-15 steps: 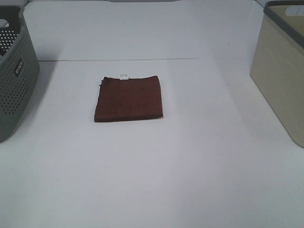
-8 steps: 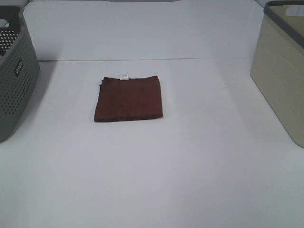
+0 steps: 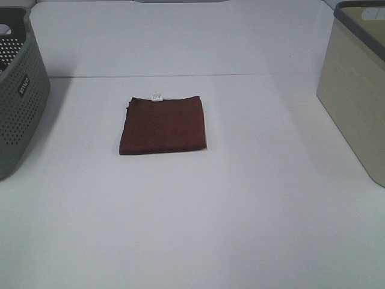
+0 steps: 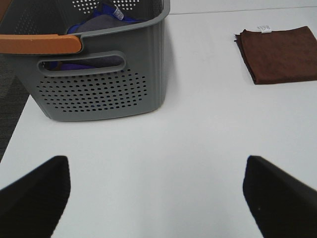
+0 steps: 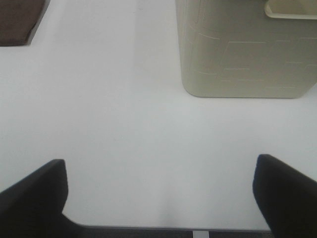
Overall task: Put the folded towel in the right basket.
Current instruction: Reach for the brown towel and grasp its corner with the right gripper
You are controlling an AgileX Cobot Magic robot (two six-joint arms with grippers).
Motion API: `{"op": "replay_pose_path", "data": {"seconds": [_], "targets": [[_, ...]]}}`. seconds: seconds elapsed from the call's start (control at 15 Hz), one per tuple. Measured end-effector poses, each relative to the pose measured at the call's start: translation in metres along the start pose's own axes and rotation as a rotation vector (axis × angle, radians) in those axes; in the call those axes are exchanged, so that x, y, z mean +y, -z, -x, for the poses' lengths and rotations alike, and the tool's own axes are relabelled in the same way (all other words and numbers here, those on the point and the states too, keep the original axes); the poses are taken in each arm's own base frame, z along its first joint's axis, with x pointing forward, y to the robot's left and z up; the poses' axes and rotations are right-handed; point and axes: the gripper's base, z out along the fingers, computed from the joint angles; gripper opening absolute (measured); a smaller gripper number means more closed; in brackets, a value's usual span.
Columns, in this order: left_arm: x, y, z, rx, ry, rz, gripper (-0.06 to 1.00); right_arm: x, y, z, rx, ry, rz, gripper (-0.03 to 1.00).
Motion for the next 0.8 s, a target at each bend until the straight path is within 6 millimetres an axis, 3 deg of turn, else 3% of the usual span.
{"op": "replay_pose_path", "data": {"seconds": [0.8], "targets": [[0.0,0.0,0.0,0.0,0.0,0.0,0.88,0.0,0.0,0.0,0.0,0.0,0.0,0.97]]}}
